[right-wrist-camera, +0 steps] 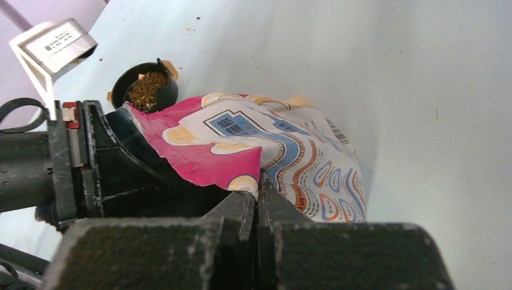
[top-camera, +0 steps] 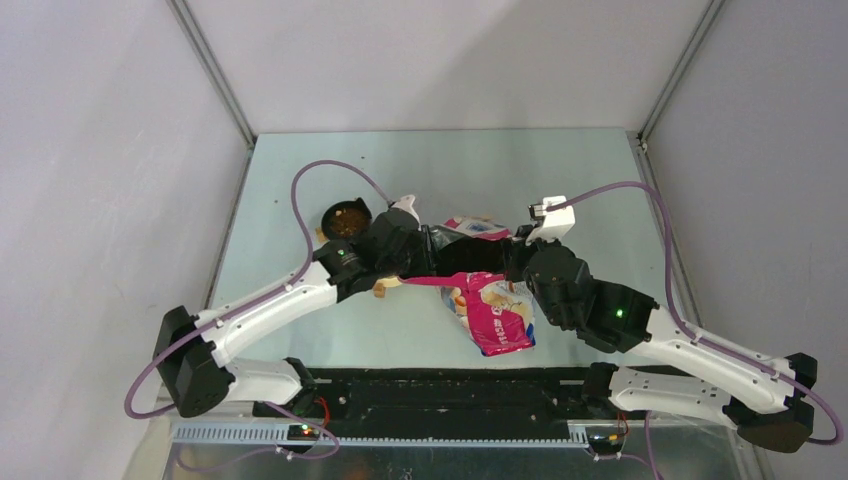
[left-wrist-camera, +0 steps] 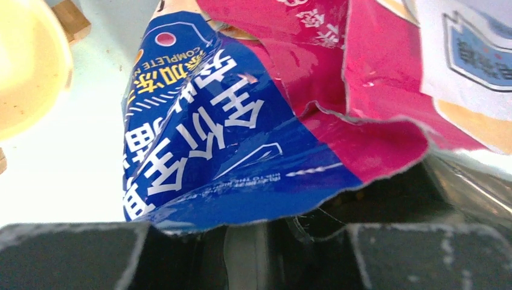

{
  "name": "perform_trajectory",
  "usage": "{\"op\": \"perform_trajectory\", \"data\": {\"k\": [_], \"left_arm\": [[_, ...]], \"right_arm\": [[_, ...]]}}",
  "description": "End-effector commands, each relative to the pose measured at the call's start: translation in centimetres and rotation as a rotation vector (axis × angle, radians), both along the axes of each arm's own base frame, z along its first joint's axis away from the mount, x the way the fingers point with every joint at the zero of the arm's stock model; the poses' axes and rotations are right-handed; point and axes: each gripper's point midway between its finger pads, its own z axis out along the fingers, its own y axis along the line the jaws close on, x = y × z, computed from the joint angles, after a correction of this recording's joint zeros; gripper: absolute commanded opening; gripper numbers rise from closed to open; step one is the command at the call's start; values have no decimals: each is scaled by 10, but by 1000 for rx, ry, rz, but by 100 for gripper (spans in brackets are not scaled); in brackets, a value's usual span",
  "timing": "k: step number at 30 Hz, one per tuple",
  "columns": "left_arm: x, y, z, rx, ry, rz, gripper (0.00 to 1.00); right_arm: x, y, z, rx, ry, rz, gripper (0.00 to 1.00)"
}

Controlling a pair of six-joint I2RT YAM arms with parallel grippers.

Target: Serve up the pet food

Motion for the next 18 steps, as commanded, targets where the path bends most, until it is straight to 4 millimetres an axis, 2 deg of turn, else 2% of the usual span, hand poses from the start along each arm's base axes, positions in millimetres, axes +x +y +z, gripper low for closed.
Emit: {"op": "perform_trajectory", "data": {"k": [1,18], "left_arm": [[-22,-18,69,-254,-38,-98,0],[-40,20,95,-259,-72,-21,0]], "right_arm": [[9,-31,31,45,-84,-132,0],[11,-28,31,48,-81,-120,0]]}}
